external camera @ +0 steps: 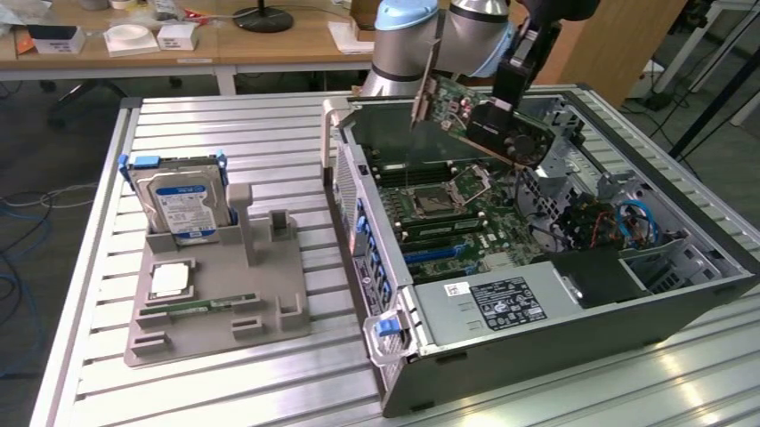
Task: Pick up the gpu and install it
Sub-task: 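Insert the gpu into the slot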
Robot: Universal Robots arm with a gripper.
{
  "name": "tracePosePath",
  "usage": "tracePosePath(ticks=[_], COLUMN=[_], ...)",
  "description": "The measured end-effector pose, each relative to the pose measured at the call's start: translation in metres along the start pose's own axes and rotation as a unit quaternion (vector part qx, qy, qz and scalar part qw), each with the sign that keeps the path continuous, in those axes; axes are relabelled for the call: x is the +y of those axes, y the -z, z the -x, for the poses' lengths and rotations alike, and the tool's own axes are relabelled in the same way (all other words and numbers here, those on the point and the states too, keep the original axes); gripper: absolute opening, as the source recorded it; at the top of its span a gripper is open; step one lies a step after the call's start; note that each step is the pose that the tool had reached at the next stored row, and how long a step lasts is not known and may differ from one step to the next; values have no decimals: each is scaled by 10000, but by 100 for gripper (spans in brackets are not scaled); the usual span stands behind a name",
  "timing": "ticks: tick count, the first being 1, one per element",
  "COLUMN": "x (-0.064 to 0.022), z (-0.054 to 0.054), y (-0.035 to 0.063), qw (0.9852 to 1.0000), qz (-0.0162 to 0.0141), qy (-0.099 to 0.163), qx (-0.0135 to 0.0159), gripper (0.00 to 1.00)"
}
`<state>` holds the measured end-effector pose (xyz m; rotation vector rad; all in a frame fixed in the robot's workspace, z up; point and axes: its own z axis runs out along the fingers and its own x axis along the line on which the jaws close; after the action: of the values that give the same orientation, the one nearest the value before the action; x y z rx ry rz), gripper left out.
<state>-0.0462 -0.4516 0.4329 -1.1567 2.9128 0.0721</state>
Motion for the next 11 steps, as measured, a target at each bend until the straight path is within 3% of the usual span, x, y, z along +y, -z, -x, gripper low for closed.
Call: tracePosePath(ticks=[6,11], x=[-3,-5], z=[3,6], y=[0,0], qw=[9995,9982], qz=[7,14], qy=[330,604], qx=[14,25], gripper=[26,26])
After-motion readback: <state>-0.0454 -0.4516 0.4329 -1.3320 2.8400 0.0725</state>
